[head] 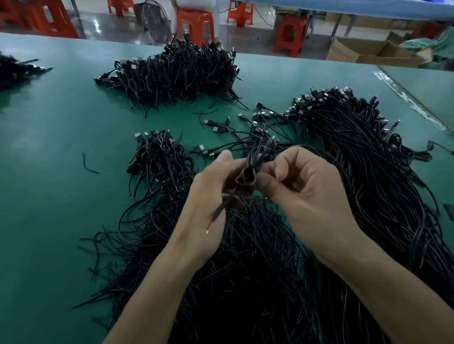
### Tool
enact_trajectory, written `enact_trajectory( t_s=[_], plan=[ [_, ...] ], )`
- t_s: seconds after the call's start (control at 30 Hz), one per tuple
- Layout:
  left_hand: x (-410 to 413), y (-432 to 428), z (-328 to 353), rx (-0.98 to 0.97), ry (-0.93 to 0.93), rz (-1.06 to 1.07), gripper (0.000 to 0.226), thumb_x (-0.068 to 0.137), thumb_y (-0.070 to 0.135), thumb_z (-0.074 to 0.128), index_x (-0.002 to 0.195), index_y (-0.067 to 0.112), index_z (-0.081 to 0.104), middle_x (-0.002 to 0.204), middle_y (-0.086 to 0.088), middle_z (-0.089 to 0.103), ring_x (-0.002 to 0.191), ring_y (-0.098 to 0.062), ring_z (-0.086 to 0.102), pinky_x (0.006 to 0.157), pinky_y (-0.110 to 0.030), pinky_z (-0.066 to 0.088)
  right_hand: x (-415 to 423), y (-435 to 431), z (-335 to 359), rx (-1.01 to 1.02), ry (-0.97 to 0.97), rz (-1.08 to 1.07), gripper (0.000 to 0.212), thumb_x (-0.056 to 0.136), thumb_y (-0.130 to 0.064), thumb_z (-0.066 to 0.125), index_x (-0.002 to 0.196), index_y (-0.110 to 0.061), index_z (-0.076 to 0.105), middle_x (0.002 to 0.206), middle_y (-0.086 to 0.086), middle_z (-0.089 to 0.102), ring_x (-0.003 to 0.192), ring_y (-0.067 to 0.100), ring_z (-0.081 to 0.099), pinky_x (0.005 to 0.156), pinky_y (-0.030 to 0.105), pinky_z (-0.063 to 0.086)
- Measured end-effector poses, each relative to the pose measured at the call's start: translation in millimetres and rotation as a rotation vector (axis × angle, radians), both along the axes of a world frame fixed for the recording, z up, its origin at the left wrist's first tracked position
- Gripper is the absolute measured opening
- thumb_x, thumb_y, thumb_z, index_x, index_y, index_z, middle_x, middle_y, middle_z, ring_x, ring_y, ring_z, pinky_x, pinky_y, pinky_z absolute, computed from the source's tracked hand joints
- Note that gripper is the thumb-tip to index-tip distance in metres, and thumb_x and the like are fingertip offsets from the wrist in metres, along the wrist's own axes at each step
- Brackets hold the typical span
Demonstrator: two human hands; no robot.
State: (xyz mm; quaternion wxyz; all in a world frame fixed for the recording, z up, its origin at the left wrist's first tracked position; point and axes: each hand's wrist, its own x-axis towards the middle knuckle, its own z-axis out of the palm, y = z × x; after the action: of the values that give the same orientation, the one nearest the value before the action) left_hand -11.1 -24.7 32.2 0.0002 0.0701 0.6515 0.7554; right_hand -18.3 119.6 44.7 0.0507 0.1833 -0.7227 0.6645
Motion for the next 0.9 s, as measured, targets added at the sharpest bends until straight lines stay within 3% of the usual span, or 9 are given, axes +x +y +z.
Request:
enact_trajectory(
  t_s=[0.1, 0.13, 0.2, 0.4, 0.5, 0.63, 0.77, 0.83, 0.9],
  plan=[
    [0, -2, -5, -0.021, 0.165, 0.011, 0.053, 0.100, 0.041, 0.049, 0.094, -0.009, 0.065, 0.088, -0.028, 0.059, 0.080, -0.033, 0.054, 0.080, -0.040, 0.049, 0, 1, 1, 0.053, -0.019, -0.007, 0.038, 0.087, -0.005, 0.067, 0.068, -0.033, 0.050, 0.070, -0.009, 0.060, 0.066, 0.014, 0.050, 0.061, 0.028, 0.049],
    [0, -3, -6, -0.033, 0.182, 0.005, 0.041, 0.101, 0.032, 0.053, 0.098, -0.005, 0.069, 0.093, -0.028, 0.064, 0.085, -0.034, 0.060, 0.082, -0.043, 0.051, -1, 3, 2, 0.056, -0.033, -0.018, 0.040, 0.088, -0.003, 0.067, 0.068, -0.032, 0.050, 0.070, -0.008, 0.060, 0.066, 0.016, 0.050, 0.062, 0.030, 0.048],
    [-3, -6, -7, -0.054, 0.204, -0.002, 0.017, 0.098, 0.015, 0.061, 0.107, 0.015, 0.075, 0.099, -0.005, 0.076, 0.093, -0.015, 0.069, 0.079, -0.024, 0.055, -3, 6, 3, 0.026, -0.068, -0.042, 0.041, 0.090, 0.001, 0.067, 0.067, -0.027, 0.047, 0.069, -0.008, 0.061, 0.066, 0.013, 0.052, 0.064, 0.025, 0.050],
    [-5, -9, -13, -0.313, 0.340, 0.099, 0.030, 0.088, 0.012, 0.075, 0.106, 0.036, 0.071, 0.093, 0.021, 0.071, 0.072, 0.003, 0.056, 0.065, -0.013, 0.042, -4, 9, 2, -0.063, -0.174, -0.072, 0.037, 0.091, 0.011, 0.059, 0.071, -0.014, 0.039, 0.061, -0.008, 0.054, 0.057, 0.004, 0.048, 0.057, 0.015, 0.045],
    [-5, -9, -14, -0.534, 0.516, 0.176, 0.030, 0.087, 0.012, 0.072, 0.105, 0.036, 0.072, 0.101, 0.017, 0.065, 0.095, -0.009, 0.056, 0.076, -0.017, 0.038, -6, 11, 1, -0.144, -0.248, -0.052, 0.035, 0.092, 0.012, 0.056, 0.072, -0.013, 0.041, 0.064, 0.003, 0.052, 0.060, 0.007, 0.048, 0.055, 0.019, 0.044],
    [-5, -5, -13, -0.548, 0.625, 0.259, 0.028, 0.085, -0.003, 0.071, 0.096, 0.023, 0.077, 0.086, 0.000, 0.051, 0.075, -0.011, 0.048, 0.064, -0.015, 0.036, -7, 11, -1, -0.181, -0.258, -0.088, 0.039, 0.091, 0.004, 0.061, 0.070, -0.018, 0.038, 0.074, 0.010, 0.050, 0.066, 0.012, 0.046, 0.063, 0.022, 0.045],
    [1, -4, -14, -0.397, 0.510, 0.136, 0.020, 0.087, 0.016, 0.056, 0.091, 0.024, 0.074, 0.071, 0.010, 0.057, 0.059, -0.009, 0.050, 0.053, -0.021, 0.040, -8, 9, -2, -0.172, -0.188, -0.113, 0.039, 0.091, 0.005, 0.062, 0.071, -0.017, 0.038, 0.078, 0.009, 0.056, 0.073, 0.015, 0.053, 0.077, 0.031, 0.050],
    [1, -1, -15, -0.353, 0.398, 0.089, 0.007, 0.088, 0.031, 0.062, 0.088, 0.027, 0.067, 0.068, 0.002, 0.062, 0.053, -0.017, 0.056, 0.048, -0.036, 0.049, -7, 8, -2, -0.131, -0.118, -0.117, 0.038, 0.091, 0.006, 0.062, 0.070, -0.016, 0.039, 0.081, 0.012, 0.057, 0.077, 0.014, 0.059, 0.080, 0.029, 0.054],
    [1, 1, -15, -0.334, 0.340, 0.092, 0.017, 0.085, 0.041, 0.073, 0.084, 0.029, 0.062, 0.069, -0.002, 0.066, 0.051, -0.022, 0.062, 0.047, -0.042, 0.054, -5, 6, -4, -0.103, -0.066, -0.114, 0.039, 0.091, 0.008, 0.062, 0.069, -0.016, 0.039, 0.077, 0.009, 0.059, 0.074, 0.010, 0.062, 0.078, 0.025, 0.054]
  ],
)
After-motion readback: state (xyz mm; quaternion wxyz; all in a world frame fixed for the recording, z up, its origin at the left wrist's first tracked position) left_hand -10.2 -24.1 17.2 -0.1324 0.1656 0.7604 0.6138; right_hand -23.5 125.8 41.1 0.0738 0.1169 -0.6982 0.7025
